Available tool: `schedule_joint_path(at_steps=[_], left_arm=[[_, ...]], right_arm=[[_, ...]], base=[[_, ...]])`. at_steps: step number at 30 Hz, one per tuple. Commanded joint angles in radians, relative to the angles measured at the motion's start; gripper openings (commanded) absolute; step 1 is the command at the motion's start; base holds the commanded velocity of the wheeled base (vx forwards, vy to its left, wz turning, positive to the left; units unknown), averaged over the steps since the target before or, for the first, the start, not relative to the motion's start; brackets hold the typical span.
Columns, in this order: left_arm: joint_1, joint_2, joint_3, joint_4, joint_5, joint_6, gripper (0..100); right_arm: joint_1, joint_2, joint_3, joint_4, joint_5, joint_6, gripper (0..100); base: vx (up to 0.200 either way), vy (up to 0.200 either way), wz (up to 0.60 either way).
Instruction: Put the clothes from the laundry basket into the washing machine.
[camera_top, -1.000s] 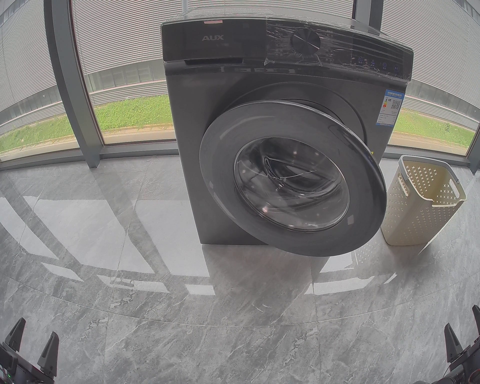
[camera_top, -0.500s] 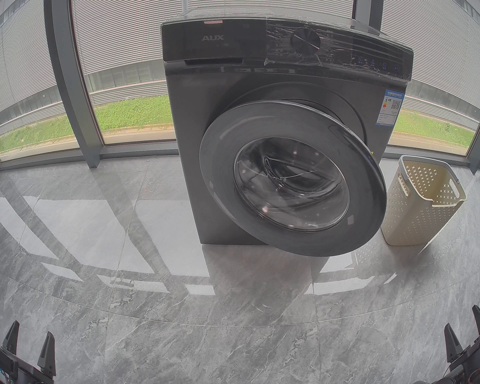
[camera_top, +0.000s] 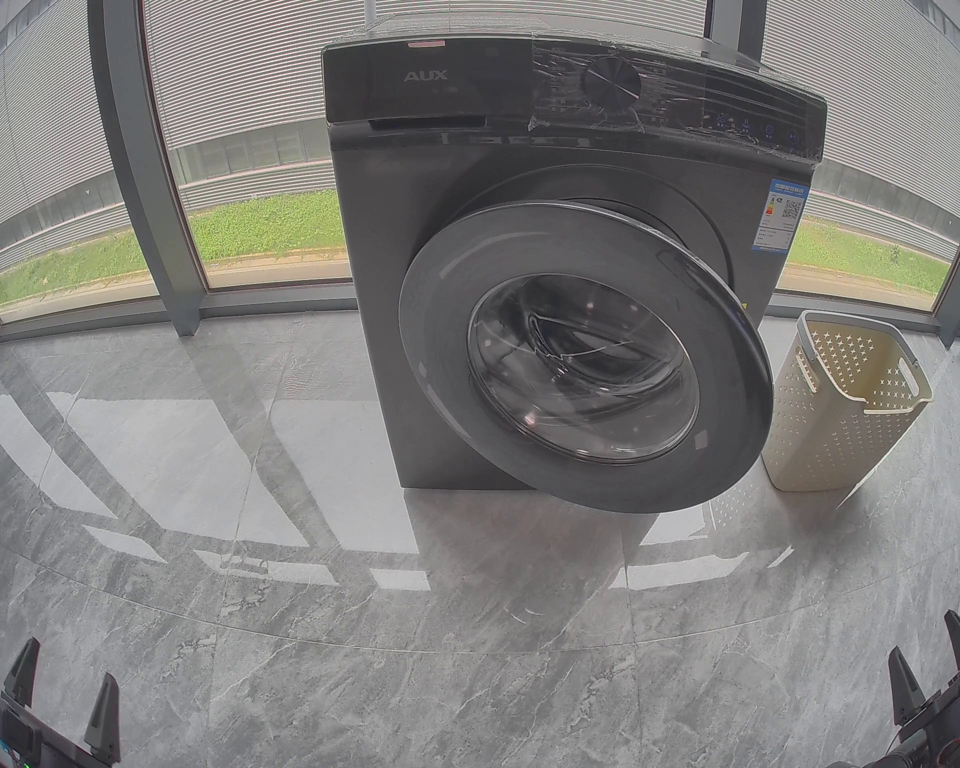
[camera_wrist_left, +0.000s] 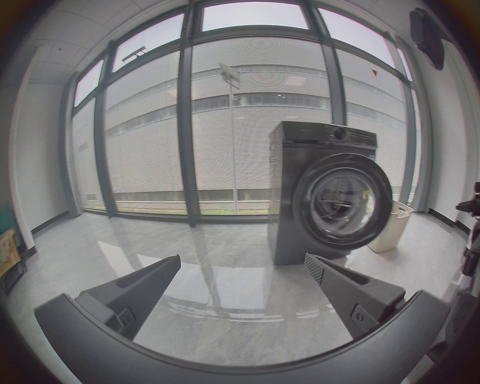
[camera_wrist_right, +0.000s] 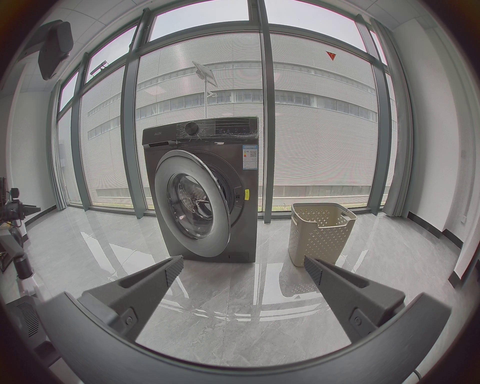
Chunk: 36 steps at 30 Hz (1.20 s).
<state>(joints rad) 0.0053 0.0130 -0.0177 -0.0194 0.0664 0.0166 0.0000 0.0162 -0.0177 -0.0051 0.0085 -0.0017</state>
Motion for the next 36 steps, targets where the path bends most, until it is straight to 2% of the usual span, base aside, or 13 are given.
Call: schedule_joint_path(at_steps=[1, 3, 6, 15, 19, 21, 26, 27, 28, 29, 30, 31, 36], left_arm=[[-0.001, 0.001, 0.016, 0.019, -0.079, -0.047, 100], [0.001, -0.010, 0.016, 0.019, -0.022, -0.069, 100], [-0.002, -0.011, 0.018, 0.019, -0.059, 0.006, 100], [-0.002, -0.011, 0.018, 0.021, -0.062, -0.017, 100], [-0.004, -0.013, 0.018, 0.019, -0.062, -0.018, 100], [-0.002, -0.011, 0.018, 0.019, -0.062, -0.017, 100], [-0.002, -0.013, 0.018, 0.019, -0.063, -0.015, 100], [-0.002, -0.013, 0.018, 0.019, -0.063, -0.015, 100], [-0.004, -0.013, 0.018, 0.019, -0.063, -0.015, 100], [-0.004, -0.011, 0.018, 0.019, -0.063, -0.015, 100], [-0.004, -0.013, 0.018, 0.019, -0.063, -0.015, 100], [-0.004, -0.013, 0.018, 0.019, -0.063, -0.015, 100], [-0.004, -0.011, 0.018, 0.019, -0.063, -0.017, 100]], right_arm=[[0.000, -0.004, 0.018, 0.001, 0.001, -0.001, 100], [0.002, -0.005, 0.018, 0.001, 0.001, -0.001, 100], [0.002, -0.004, 0.018, 0.001, 0.002, -0.001, 100], [0.000, -0.009, 0.005, -0.027, -0.002, 0.006, 100], [0.006, 0.007, -0.206, -0.064, 0.030, 0.077, 100], [0.011, 0.027, -0.251, -0.053, 0.082, 0.089, 100], [0.026, 0.139, -0.242, 0.054, 0.341, 0.215, 100], [0.029, 0.166, -0.239, 0.059, 0.430, 0.267, 100], [0.031, 0.171, -0.239, 0.059, 0.450, 0.275, 100], [0.035, 0.205, -0.245, 0.059, 0.561, 0.302, 100], [0.029, 0.235, -0.248, 0.056, 0.616, 0.302, 100], [0.025, 0.274, -0.251, 0.053, 0.659, 0.301, 0], [0.032, 0.465, -0.281, -0.012, 0.739, 0.298, 0]], base=[[0.000, 0.000, 0.00], [0.000, 0.000, 0.00], [0.000, 0.000, 0.00], [0.000, -0.089, 0.00], [0.000, -0.200, 0.00], [0.000, -0.200, 0.00], [0.000, -0.080, 0.00], [0.000, 0.000, 0.00], [0.000, 0.000, 0.00], [0.000, 0.000, 0.00], [0.000, 0.000, 0.00], [0.000, 0.000, 0.00], [0.040, 0.000, 0.00]])
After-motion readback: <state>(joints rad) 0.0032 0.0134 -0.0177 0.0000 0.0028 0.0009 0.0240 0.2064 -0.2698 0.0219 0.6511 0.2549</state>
